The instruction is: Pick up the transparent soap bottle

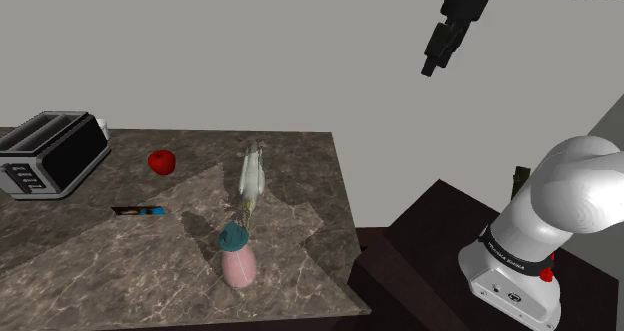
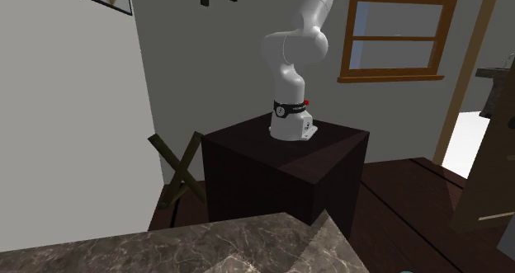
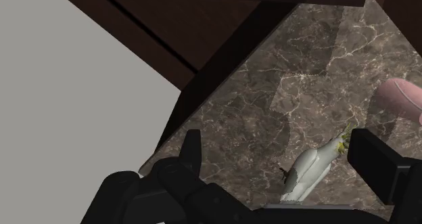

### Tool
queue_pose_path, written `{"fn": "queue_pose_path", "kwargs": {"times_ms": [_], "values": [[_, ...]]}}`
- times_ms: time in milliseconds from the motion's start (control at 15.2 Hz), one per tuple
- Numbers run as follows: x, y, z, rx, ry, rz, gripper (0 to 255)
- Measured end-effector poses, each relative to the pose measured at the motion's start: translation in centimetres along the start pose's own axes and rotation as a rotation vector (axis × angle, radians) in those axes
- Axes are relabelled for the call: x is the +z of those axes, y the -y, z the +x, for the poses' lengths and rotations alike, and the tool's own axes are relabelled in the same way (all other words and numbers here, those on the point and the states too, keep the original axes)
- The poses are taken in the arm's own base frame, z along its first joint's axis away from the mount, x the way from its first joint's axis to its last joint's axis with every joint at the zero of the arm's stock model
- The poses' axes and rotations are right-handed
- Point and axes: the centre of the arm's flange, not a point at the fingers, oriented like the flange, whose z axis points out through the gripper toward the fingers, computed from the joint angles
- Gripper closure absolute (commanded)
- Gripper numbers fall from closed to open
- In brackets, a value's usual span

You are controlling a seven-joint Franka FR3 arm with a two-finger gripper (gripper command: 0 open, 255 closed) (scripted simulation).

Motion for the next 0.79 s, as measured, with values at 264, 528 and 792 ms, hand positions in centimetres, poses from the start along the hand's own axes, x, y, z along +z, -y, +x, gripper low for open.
{"fn": "queue_pose_path", "kwargs": {"times_ms": [264,528,792], "values": [[1.5,2.4,0.9,0.006,0.007,-0.002,0],[4.2,6.5,2.5,0.018,0.020,-0.005,0],[7.1,10.4,4.2,0.030,0.033,-0.009,0]]}}
